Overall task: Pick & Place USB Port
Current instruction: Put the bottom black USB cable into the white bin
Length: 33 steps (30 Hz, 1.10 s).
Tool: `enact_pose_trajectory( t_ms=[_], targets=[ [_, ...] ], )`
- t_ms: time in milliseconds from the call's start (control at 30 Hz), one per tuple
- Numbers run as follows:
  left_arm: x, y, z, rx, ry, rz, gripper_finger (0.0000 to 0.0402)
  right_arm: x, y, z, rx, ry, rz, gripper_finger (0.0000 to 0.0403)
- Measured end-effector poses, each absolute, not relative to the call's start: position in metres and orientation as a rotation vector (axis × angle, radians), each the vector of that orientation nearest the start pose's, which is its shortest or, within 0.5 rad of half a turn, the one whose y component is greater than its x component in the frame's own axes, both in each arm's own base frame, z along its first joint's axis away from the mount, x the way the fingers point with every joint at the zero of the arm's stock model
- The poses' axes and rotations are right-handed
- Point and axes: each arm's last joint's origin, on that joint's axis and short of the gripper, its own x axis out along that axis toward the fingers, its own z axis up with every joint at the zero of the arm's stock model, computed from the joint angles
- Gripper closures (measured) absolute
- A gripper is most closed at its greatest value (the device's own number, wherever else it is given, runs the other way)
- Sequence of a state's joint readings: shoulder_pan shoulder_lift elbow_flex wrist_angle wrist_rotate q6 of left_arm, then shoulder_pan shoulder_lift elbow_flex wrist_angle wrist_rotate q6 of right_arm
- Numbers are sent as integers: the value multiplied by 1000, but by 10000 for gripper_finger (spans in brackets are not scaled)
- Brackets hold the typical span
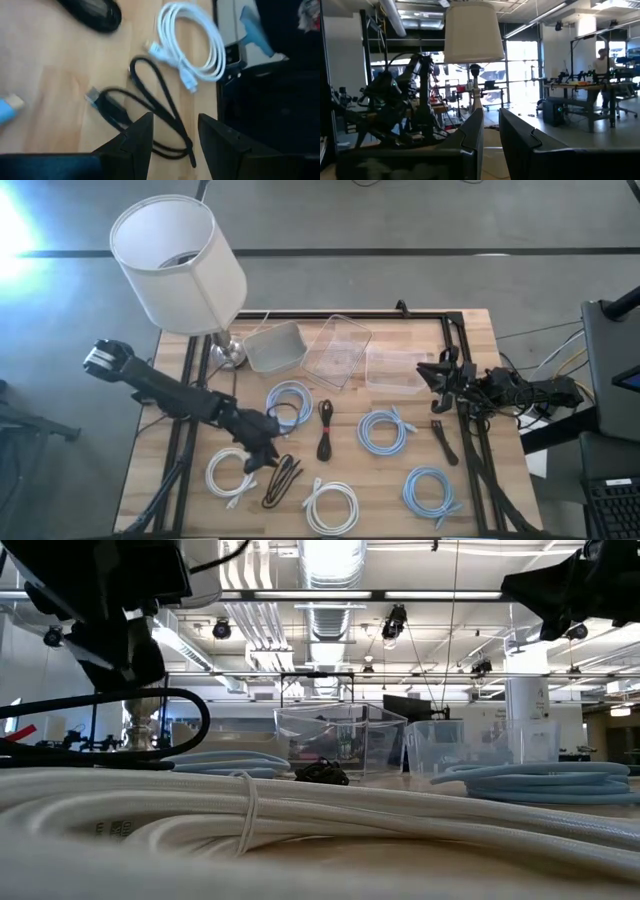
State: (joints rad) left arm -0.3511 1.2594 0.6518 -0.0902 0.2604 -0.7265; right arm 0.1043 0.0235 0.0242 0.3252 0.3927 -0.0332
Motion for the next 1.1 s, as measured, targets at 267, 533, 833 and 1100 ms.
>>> enact_pose_trajectory(
  t_ms=[267, 533, 833, 1100],
  targets=[
    [251, -101, 187, -733, 1066, -241, 243, 92, -1, 199, 37, -296, -283, 306],
    [263, -106, 166, -752, 1137, -177, 243, 96, -1, 210, 17, -270, -286, 266],
    [268, -107, 147, -757, 1185, -104, 243, 121, 1, 234, 51, -140, -286, 261],
    [262, -107, 155, -876, 1251, -141, 243, 161, 6, 244, -21, 40, -289, 266]
  ],
)
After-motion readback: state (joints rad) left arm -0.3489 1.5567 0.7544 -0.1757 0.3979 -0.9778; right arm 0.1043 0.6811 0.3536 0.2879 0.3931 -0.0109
